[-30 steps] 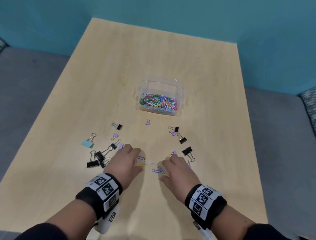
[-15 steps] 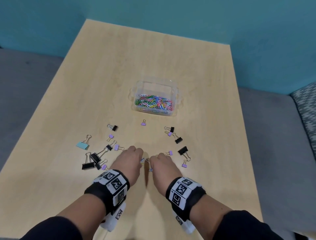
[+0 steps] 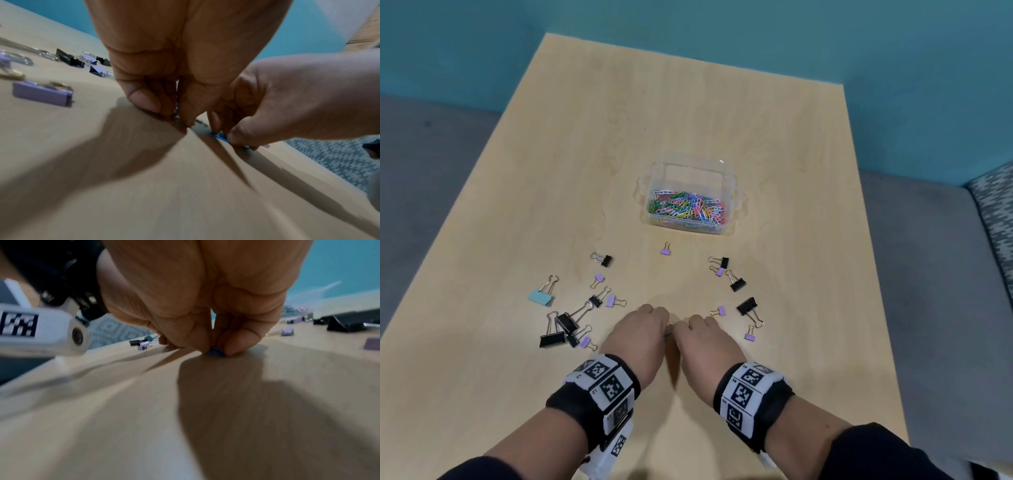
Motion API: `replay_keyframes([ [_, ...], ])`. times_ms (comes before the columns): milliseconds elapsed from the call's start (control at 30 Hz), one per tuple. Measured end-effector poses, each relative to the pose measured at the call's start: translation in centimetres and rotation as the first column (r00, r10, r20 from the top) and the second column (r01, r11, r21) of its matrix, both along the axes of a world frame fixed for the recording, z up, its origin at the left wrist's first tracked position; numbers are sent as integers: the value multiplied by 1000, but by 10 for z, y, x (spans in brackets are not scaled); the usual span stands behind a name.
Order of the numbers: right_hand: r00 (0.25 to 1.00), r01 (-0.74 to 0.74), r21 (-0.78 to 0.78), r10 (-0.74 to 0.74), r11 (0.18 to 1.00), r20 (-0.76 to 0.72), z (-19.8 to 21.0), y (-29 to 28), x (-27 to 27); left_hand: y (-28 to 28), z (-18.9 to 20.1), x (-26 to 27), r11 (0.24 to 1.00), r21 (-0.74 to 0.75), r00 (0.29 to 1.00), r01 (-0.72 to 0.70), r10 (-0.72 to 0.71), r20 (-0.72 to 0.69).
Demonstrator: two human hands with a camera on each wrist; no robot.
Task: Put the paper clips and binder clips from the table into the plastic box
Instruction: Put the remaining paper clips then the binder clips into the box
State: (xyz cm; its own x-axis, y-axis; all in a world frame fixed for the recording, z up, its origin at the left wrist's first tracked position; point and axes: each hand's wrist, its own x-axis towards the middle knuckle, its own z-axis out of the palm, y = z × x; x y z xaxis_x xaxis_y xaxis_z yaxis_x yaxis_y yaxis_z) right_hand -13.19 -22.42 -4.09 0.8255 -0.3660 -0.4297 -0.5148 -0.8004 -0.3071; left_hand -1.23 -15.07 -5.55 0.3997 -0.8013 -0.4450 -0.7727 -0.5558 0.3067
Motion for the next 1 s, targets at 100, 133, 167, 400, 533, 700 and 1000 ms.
replay_keyframes([
  [100, 999, 30, 42, -29, 999, -23, -1, -4, 3, 0, 1, -1, 999, -5, 999, -37, 37, -39],
  [133, 1000, 18, 45, -17, 999, -25, -1, -4, 3, 0, 2, -1, 999, -10, 997, -52, 52, -55],
  [167, 1000, 2, 43, -1, 999, -28, -1, -5, 3, 0, 2, -1, 998, -18, 996, -66, 65, -68],
  [400, 981, -195, 61, 195, 979, -2, 1, -11, -1, 2, 3, 3, 995, -87, 996, -56, 49, -76],
  [533, 956, -294, 83, 294, 952, 17, 4, -16, -3, 3, 5, 0, 997, -71, 1000, -23, 22, -21],
  [700, 939, -343, 80, 340, 936, 50, 4, -14, -6, 5, 3, -3, 997, -77, 1000, -23, 22, -18],
  [1000, 964, -256, 134, 242, 957, 113, -12, -15, -15, 9, 3, -8, 975, -50, 974, 216, -211, 87],
])
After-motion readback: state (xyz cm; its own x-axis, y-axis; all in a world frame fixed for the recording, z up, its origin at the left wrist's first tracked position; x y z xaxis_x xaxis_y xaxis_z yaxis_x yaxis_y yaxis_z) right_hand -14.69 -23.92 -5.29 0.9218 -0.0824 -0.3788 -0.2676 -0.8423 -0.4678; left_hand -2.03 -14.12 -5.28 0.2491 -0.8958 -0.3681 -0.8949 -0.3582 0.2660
